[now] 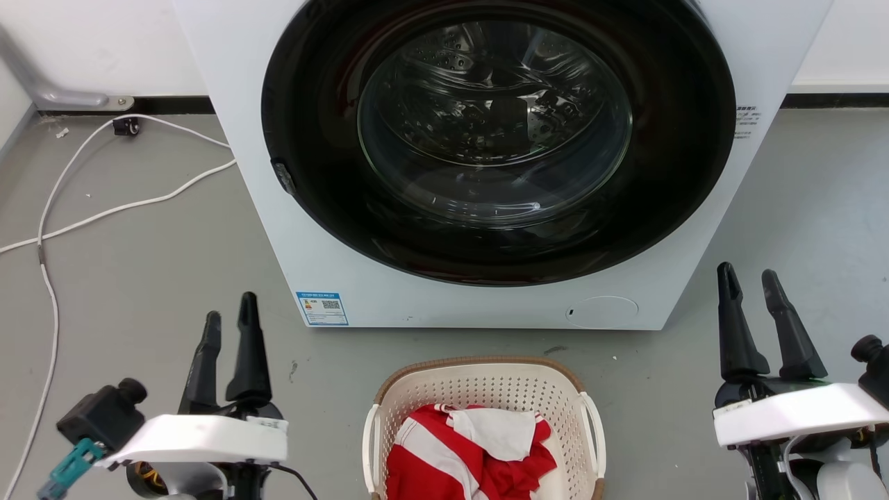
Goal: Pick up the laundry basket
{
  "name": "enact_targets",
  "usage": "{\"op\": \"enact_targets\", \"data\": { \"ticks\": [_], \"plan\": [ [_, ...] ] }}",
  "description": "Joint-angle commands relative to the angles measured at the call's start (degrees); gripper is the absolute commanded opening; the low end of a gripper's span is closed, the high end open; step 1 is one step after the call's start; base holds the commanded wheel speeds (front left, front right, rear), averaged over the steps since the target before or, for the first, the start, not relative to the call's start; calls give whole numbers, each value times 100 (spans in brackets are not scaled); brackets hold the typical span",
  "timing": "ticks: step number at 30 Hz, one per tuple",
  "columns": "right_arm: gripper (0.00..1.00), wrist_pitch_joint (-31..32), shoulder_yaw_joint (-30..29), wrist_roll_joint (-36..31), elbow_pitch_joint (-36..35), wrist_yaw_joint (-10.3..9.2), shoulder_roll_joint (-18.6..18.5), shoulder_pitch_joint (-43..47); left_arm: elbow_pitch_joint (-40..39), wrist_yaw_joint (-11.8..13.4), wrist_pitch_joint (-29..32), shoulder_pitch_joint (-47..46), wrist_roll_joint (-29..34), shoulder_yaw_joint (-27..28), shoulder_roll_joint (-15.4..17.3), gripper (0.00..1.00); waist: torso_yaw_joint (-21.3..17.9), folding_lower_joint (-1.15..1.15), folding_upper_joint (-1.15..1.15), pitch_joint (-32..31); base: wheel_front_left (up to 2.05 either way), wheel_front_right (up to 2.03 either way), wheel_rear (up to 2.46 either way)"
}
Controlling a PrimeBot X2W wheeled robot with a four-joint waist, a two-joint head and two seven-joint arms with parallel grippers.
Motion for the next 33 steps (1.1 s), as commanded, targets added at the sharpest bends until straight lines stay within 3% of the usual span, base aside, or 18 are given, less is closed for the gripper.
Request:
{"op": "enact_targets", "data": {
  "ticks": [1, 6, 14, 33],
  "plan": [
    [100, -71, 9, -284, -82, 12, -9, 11, -160, -42, -73, 1, 388, -112, 22, 100, 0, 0, 0, 3, 0, 0, 0],
    [100, -152, -18, -640, -11, 12, -8, 73, -187, -77, -159, 77, 1084, -375, 21, 100, -5, 0, 0, 11, 0, 0, 0],
    [100, -256, -48, -1159, 103, 12, -6, 127, -103, 82, -260, 132, 1825, -763, 172, 100, -14, 0, 0, 17, 0, 0, 0],
    [100, -542, -40, -2320, 305, 13, -1, 155, -169, 973, -544, 72, 3031, -1778, 735, 100, -31, 0, 0, 34, 0, 0, 0]
  ]
}}
